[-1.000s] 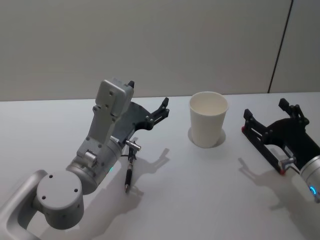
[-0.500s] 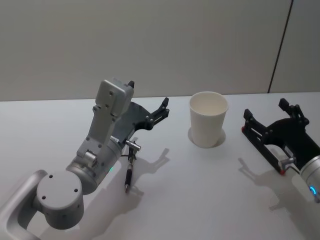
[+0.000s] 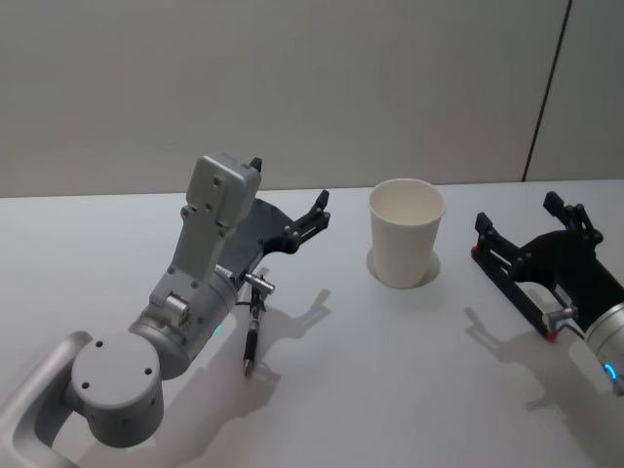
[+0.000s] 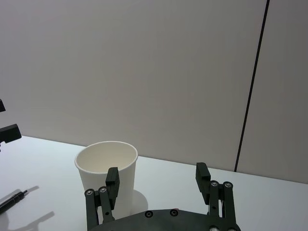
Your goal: Place the pen into the pen holder.
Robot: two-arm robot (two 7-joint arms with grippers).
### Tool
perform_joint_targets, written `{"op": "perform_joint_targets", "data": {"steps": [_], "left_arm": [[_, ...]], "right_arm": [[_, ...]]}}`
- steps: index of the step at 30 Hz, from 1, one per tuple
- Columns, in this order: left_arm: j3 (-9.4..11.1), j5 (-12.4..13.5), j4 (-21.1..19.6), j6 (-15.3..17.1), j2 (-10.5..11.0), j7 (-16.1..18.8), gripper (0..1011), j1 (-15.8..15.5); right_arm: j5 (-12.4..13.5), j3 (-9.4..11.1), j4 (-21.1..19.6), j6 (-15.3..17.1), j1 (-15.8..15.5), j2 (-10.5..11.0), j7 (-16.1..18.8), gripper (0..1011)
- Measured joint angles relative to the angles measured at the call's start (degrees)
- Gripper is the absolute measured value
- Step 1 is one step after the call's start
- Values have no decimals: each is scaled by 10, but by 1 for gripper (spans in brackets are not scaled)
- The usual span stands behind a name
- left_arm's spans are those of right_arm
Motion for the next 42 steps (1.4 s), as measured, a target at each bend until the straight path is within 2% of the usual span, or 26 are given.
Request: {"op": "perform_joint_targets", "data": {"steps": [11, 17, 25, 34, 40, 41, 42], "left_arm": [[0, 0, 0, 0, 0, 0, 1001, 0], [0, 0, 0, 0, 0, 0, 1001, 0], [0, 0, 0, 0, 0, 0, 1001, 0], [0, 0, 0, 0, 0, 0, 1001, 0], [0, 0, 0, 0, 0, 0, 1001, 0], [0, 0, 0, 0, 0, 0, 1001, 0], [0, 0, 0, 0, 0, 0, 1001, 0]], "right_arm": [[-7, 3, 5, 10, 6, 2, 7, 1001], [-13, 10, 18, 35, 19, 9, 22, 1001], [-9, 21, 41, 71, 40, 17, 45, 1001], [17, 35, 74, 141, 77, 22, 73, 1002], [38, 43, 94, 214, 112, 23, 98, 1002], [38, 43, 94, 214, 112, 23, 98, 1002], [41, 43, 99, 230, 121, 23, 103, 1002]]}}
